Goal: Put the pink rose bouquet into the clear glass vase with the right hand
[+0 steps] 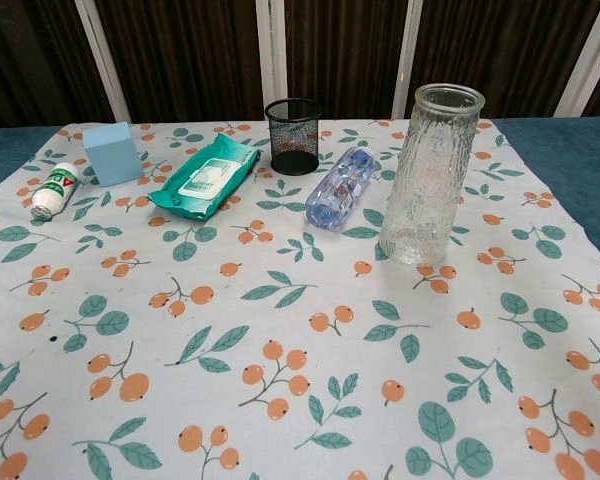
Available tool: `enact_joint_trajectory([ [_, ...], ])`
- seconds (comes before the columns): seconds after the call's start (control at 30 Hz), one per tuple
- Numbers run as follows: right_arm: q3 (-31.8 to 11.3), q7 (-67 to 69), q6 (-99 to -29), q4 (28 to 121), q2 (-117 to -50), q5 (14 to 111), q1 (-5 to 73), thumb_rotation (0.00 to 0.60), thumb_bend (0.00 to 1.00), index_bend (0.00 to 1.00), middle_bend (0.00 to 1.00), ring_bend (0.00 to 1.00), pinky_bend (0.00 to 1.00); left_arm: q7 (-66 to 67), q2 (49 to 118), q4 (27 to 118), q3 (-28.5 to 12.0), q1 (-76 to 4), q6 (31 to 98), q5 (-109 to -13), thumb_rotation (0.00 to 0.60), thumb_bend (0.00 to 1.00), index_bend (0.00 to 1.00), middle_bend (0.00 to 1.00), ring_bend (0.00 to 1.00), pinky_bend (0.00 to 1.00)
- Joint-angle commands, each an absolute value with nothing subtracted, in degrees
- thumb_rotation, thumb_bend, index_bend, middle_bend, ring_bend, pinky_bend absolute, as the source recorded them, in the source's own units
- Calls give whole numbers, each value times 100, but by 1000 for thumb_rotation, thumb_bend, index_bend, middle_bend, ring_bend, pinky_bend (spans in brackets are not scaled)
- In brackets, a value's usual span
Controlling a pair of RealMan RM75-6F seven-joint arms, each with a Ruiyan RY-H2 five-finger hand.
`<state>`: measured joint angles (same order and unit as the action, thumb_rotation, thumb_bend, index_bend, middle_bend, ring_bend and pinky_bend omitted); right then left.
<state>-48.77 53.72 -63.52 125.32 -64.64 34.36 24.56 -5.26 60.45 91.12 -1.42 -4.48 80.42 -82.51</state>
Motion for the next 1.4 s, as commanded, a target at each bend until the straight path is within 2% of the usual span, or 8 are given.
enact_joint_trajectory([
  [0.03,-5062,5735,-6033,12479,-6538,3268,2509,600,374,486,509,528,423,-540,6041,9120,-146,-446,8040,-8239,600,0,0,0,0,0],
  [0.7,-5598,6929,-4826,12054,-6792,2864,2510,600,374,485,509,528,445,-427,6088,9056,-182,-444,8098,-8212,600,0,0,0,0,0],
  [1.17,-5448,6592,-4824,11564,-7325,2680,3280,600,373,485,509,528,446,-461,6082,9016,-177,-446,8089,-8219,600,0,0,0,0,0],
  [1.4,-5353,6481,-4826,11419,-7493,2640,3361,600,373,486,509,528,448,-473,6075,9011,-176,-452,8077,-8225,600,0,0,0,0,0],
])
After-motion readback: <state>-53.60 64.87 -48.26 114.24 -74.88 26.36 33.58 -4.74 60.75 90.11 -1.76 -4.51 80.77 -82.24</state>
